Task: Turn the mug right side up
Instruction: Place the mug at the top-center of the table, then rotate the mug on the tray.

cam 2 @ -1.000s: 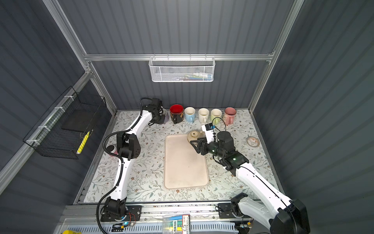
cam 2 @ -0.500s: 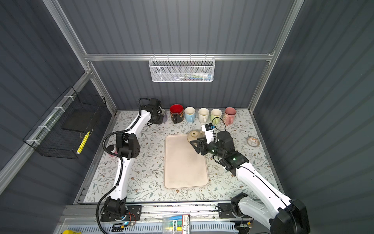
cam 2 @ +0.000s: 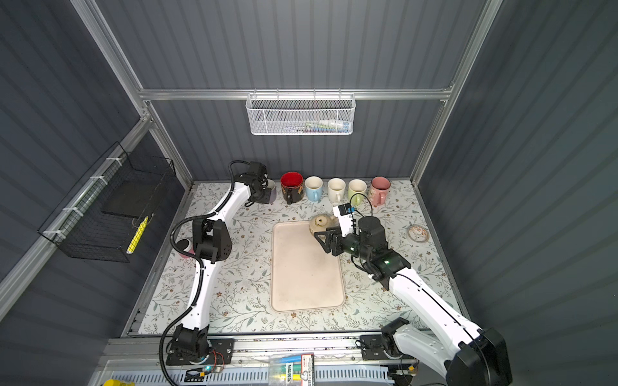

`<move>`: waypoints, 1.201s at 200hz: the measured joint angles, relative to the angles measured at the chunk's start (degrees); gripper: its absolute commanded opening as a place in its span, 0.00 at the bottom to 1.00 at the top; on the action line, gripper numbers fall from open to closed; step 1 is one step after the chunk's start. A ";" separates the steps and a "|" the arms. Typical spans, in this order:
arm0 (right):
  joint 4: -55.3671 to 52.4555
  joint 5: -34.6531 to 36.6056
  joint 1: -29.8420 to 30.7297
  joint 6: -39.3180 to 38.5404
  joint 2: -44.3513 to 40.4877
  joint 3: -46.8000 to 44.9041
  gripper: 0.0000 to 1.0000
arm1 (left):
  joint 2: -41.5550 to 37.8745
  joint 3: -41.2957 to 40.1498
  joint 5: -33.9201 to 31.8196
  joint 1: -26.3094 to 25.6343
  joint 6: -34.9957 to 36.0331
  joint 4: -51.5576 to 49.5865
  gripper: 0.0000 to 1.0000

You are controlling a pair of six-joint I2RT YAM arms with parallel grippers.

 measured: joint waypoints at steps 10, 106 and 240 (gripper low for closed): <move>-0.44 0.11 0.02 0.00 -0.02 0.00 0.63 | -0.33 -0.35 0.00 0.00 0.15 0.02 0.65; -9.20 4.72 -2.34 -1.64 7.30 9.57 0.68 | -22.40 -15.63 0.90 0.00 0.85 3.85 0.90; -20.31 7.32 -11.02 -1.73 43.85 40.00 0.70 | -65.13 -68.02 6.56 -4.39 -4.22 17.84 1.00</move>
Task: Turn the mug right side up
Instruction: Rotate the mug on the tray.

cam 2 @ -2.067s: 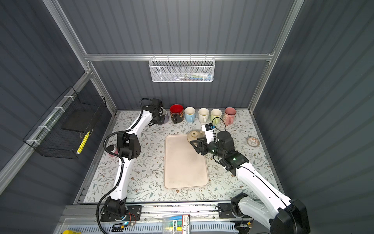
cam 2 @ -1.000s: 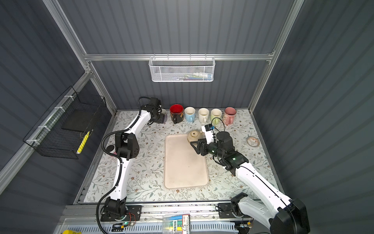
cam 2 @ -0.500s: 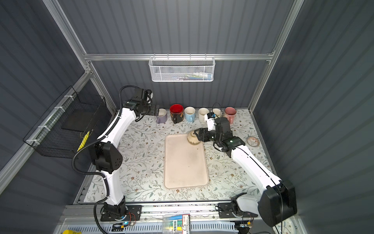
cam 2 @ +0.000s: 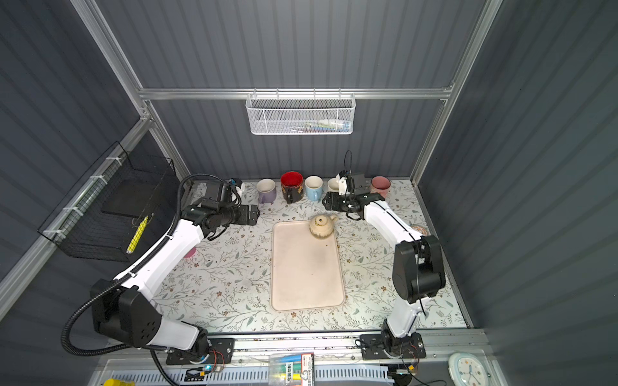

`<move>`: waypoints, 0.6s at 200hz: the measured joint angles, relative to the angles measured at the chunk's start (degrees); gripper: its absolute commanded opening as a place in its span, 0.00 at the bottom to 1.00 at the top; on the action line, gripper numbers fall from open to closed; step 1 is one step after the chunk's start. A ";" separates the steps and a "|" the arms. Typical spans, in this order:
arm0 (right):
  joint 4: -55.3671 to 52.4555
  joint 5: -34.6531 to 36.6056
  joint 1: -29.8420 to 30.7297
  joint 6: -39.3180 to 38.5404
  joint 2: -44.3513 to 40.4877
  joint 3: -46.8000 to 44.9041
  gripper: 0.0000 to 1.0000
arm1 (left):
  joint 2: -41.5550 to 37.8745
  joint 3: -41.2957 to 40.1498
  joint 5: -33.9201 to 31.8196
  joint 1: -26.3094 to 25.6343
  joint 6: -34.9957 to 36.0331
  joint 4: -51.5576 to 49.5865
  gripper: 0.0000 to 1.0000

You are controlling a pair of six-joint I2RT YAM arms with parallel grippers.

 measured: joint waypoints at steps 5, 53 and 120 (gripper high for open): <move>-0.24 0.00 -0.11 0.00 0.68 0.22 0.70 | -1.36 -1.36 -0.15 -0.59 -0.31 0.11 1.00; -1.16 -2.60 -0.83 0.35 7.41 2.86 0.70 | -11.02 -9.01 -0.79 -3.96 -2.14 0.42 1.00; -0.94 -6.29 -0.92 1.14 14.34 7.74 0.69 | -12.79 -11.96 -0.94 -4.37 -3.04 0.31 1.00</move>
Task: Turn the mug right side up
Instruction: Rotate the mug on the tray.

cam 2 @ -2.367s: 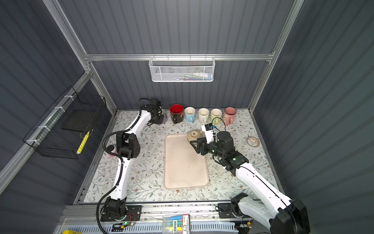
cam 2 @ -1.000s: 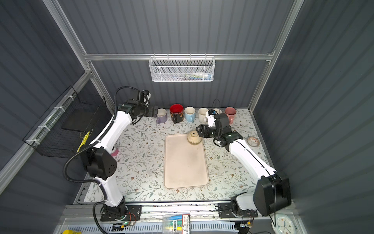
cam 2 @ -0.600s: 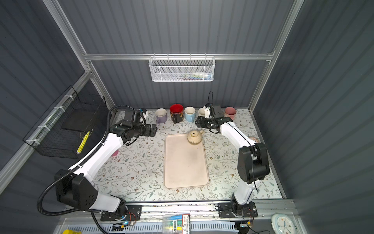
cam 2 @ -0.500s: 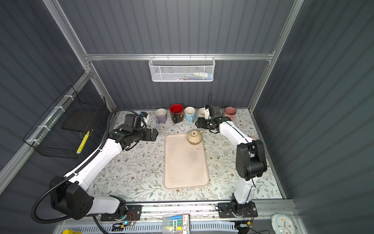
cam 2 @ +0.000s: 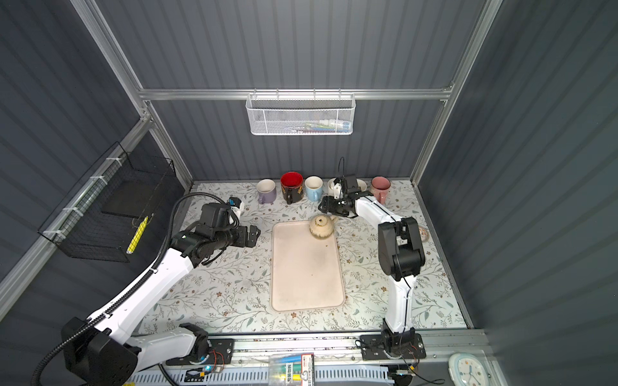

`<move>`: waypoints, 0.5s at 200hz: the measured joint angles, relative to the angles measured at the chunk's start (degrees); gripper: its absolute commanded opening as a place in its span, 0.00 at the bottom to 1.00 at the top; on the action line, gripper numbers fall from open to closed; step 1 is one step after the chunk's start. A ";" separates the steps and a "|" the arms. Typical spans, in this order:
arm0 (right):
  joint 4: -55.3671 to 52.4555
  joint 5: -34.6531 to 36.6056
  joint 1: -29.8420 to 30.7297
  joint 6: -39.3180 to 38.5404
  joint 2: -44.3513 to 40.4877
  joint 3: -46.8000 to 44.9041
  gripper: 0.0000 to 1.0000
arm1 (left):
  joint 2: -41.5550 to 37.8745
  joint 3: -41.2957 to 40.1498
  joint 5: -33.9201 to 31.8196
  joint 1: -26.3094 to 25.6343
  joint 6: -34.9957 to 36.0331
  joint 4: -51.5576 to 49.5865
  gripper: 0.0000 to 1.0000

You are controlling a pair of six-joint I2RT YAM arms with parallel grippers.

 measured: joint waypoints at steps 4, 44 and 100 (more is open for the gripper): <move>-0.02 -0.15 -0.02 0.00 0.24 0.07 0.69 | 0.00 -0.02 0.00 0.00 -0.15 0.02 1.00; -0.28 -1.66 -0.94 0.00 1.22 0.04 0.68 | 0.00 -0.26 0.07 -0.11 -0.81 0.11 1.00; 1.68 -3.13 -1.81 0.04 -0.87 -4.79 0.67 | -0.31 -0.76 0.24 -0.35 -1.09 0.07 1.00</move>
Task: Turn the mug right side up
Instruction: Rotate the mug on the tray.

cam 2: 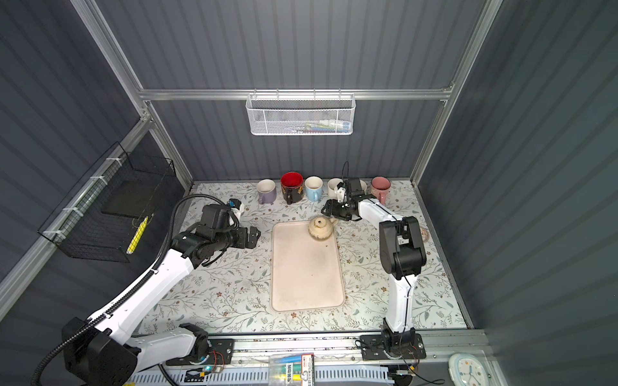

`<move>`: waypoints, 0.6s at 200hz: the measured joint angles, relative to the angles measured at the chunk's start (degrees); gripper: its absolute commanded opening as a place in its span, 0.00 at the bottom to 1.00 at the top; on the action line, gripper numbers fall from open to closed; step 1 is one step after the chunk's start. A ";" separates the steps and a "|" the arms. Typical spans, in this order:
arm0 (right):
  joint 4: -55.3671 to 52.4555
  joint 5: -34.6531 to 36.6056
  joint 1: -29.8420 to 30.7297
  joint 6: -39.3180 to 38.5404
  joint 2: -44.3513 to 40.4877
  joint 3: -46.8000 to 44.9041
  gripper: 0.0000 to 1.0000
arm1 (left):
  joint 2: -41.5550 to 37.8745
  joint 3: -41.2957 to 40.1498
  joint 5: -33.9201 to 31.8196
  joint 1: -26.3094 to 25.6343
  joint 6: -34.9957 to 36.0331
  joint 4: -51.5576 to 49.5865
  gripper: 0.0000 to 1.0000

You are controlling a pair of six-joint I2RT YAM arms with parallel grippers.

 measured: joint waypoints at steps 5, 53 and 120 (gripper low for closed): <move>0.13 -0.09 0.00 0.07 -0.48 -0.76 0.67 | -0.11 0.00 0.00 -0.02 -0.11 -0.02 1.00; 1.29 -1.25 0.07 0.66 -6.19 -8.85 0.66 | -0.74 0.00 0.02 -0.02 -0.26 -0.02 1.00; 2.60 -2.67 1.27 1.25 -15.34 -20.39 0.65 | -1.51 0.00 0.17 -0.02 -0.83 -0.02 1.00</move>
